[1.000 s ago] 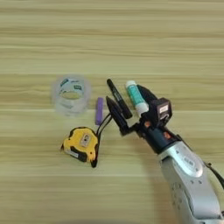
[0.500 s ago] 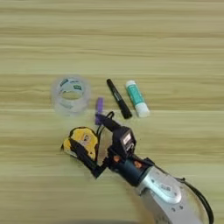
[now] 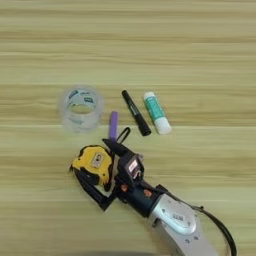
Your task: Move the objects on the table
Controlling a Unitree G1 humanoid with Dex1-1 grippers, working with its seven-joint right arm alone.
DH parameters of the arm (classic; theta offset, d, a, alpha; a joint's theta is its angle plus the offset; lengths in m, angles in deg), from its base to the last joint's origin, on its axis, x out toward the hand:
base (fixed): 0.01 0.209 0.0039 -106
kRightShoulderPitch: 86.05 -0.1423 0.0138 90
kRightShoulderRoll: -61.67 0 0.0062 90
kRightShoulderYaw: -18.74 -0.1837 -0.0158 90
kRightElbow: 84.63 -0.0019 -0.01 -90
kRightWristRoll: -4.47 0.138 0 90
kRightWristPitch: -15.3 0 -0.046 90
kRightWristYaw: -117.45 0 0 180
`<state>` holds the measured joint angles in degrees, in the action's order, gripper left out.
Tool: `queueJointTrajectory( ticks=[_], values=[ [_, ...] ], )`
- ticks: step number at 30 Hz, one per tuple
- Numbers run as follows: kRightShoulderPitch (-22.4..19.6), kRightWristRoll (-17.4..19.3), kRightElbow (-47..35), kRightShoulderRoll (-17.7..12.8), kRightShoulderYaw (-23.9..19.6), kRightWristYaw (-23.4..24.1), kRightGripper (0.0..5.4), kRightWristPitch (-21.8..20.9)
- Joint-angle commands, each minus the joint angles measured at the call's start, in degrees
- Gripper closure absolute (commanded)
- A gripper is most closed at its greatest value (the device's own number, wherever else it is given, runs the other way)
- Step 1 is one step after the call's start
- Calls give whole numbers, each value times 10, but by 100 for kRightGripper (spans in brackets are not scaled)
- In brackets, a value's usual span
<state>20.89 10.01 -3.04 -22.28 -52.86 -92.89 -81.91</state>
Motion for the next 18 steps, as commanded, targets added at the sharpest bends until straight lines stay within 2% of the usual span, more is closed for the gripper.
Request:
queueJointTrajectory(
  ticks=[1, 18],
  values=[
    [-29, -13, 13, 6, -4, 14, 3, -28],
    [-42, -16, 55, 13, -8, 15, 3, -40]
  ],
)
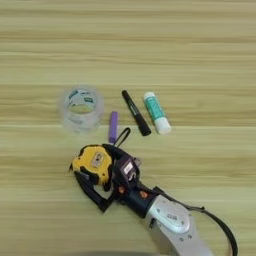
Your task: Move the objects on the table
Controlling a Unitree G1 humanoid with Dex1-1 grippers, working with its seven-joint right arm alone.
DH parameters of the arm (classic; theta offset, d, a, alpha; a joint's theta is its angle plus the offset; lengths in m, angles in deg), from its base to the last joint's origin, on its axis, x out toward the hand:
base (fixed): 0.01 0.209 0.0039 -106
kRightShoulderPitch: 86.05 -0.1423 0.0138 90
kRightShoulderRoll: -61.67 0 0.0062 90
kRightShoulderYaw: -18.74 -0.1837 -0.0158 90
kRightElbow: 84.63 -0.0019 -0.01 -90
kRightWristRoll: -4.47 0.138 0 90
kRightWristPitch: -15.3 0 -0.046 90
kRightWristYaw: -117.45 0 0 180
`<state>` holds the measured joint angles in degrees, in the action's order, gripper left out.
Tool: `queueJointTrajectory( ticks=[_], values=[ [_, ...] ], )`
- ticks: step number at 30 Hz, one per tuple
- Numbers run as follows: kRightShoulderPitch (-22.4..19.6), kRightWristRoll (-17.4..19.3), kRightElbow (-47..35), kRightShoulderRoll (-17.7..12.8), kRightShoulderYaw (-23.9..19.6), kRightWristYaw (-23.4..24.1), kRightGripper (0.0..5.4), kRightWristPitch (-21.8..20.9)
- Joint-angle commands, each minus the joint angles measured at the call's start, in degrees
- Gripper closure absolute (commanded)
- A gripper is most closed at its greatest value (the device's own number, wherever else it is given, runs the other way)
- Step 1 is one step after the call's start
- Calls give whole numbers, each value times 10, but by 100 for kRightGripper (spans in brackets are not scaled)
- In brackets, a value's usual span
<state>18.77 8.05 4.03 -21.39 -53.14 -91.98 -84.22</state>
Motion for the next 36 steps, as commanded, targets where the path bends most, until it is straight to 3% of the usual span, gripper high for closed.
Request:
queueJointTrajectory(
  ticks=[1, 13, 27, 36],
  values=[
    [-21, 4, -16, 4, -5, 5, 3, -17],
    [-21, 4, -14, 6, -5, 7, 122, -17],
    [-26, 18, -54, 12, -22, 17, 124, -1],
    [-53, 44, -106, 7, -86, 41, 125, 19]
  ],
)
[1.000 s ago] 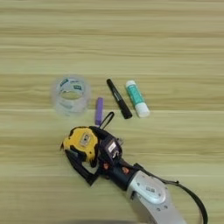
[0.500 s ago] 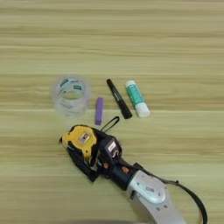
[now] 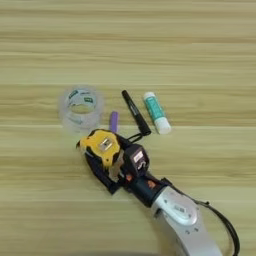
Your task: Move the objects on the table
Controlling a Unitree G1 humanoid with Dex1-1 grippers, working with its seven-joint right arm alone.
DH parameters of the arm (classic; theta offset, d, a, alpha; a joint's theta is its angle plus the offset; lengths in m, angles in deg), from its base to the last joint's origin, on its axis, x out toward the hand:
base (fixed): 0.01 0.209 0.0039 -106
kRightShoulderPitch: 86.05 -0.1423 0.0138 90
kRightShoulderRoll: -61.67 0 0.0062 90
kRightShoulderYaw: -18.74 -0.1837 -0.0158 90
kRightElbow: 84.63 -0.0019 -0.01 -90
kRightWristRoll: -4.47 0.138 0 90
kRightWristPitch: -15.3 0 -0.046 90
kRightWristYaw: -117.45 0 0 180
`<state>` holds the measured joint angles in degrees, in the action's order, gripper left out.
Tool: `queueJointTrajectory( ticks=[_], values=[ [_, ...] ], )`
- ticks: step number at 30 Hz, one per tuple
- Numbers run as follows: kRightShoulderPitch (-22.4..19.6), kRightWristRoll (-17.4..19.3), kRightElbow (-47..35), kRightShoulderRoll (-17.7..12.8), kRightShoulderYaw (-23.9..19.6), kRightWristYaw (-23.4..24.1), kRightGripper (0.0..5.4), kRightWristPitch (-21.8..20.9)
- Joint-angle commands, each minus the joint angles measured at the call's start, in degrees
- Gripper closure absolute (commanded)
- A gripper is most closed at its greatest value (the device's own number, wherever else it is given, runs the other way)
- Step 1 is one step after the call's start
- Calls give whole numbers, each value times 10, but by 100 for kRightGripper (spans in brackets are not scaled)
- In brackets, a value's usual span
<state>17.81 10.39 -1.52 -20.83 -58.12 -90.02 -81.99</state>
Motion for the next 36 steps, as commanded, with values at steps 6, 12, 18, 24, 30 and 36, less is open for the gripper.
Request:
queueJointTrajectory(
  ticks=[6, 12, 18, 24, 30, 36],
  values=[
    [-82, 37, -48, -10, -105, 47, 125, 5],
    [-129, 46, 0, -28, -192, 89, 125, 5],
    [-165, 39, 68, -47, -249, 123, 125, -4],
    [-194, 32, 135, -64, -293, 160, 125, -11],
    [-214, 21, 205, -77, -307, 177, 125, -19],
    [-232, 18, 285, -76, -299, 170, 125, -18]
  ],
)
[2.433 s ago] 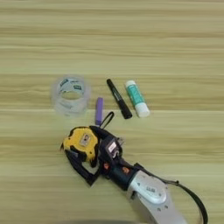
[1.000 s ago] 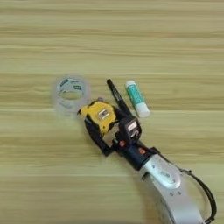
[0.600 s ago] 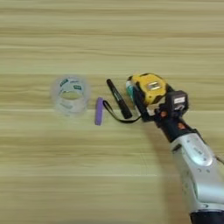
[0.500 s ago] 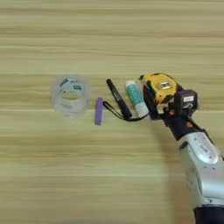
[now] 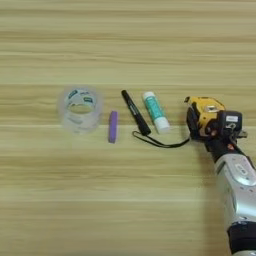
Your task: Move the objects on the table
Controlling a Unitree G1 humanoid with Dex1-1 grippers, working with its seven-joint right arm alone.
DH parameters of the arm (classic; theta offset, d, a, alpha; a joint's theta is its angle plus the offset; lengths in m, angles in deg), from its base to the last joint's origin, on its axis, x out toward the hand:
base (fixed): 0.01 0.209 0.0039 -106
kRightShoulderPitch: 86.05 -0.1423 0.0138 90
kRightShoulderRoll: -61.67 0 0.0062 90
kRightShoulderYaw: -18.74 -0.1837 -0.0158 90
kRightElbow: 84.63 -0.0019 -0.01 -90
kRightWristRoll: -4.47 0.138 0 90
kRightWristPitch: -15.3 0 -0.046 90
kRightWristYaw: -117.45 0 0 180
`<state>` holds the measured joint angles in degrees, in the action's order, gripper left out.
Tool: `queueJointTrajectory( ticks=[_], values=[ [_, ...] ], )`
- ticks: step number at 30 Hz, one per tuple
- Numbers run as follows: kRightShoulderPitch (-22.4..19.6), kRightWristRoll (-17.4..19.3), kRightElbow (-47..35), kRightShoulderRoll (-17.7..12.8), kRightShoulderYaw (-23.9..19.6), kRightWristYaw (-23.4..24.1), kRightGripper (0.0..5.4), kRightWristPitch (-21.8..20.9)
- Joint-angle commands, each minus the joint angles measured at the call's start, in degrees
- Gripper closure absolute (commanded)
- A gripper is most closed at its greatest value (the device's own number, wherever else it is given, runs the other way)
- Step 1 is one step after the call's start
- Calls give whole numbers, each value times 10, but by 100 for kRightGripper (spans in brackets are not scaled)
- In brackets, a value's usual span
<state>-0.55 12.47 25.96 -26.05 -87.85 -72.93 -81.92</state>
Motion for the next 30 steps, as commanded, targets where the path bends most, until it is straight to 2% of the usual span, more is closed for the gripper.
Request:
queueJointTrajectory(
  ticks=[1, 16, 18, 19, 24, 30],
  values=[
    [-50, -3, 20, -24, 1, -3, 125, -18],
    [-52, -5, 49, -19, 22, -25, 133, -33],
    [-50, -5, 43, -18, 24, -27, 85, -34],
    [-50, -4, 41, -17, 25, -28, 85, -36],
    [-43, 0, 18, -16, 30, -31, 14, -37],
    [-35, 4, -13, -13, 31, -33, 3, -37]
  ],
)
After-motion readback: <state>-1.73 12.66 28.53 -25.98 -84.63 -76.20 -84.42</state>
